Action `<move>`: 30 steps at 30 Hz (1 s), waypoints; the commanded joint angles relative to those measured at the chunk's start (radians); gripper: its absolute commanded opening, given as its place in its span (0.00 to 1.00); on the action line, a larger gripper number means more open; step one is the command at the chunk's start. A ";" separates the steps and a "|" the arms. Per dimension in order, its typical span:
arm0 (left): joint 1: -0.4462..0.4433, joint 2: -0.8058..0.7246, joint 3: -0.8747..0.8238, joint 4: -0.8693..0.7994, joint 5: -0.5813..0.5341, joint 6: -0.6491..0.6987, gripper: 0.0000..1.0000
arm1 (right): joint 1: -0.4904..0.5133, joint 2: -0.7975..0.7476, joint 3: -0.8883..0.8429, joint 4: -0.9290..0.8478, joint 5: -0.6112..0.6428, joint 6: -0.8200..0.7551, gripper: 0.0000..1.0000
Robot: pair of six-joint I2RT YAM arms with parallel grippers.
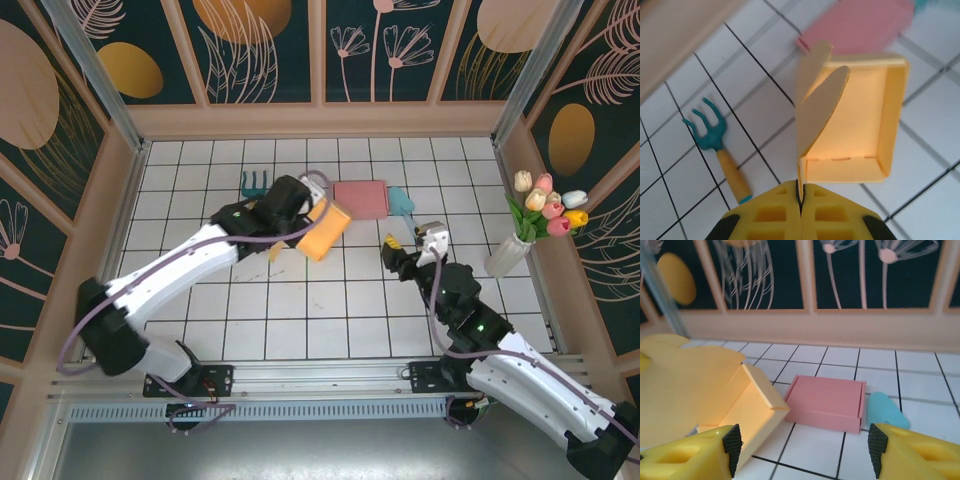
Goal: Fold the paper box
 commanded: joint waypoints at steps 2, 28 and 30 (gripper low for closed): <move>-0.019 0.079 0.077 -0.186 0.021 0.225 0.00 | -0.032 0.086 0.044 0.149 -0.129 -0.341 0.73; -0.054 0.013 0.146 -0.252 0.275 0.382 0.00 | -0.450 0.846 0.407 0.046 -1.175 -1.027 0.70; -0.054 -0.004 0.147 -0.245 0.299 0.386 0.00 | -0.446 0.867 0.426 0.046 -1.173 -1.031 0.69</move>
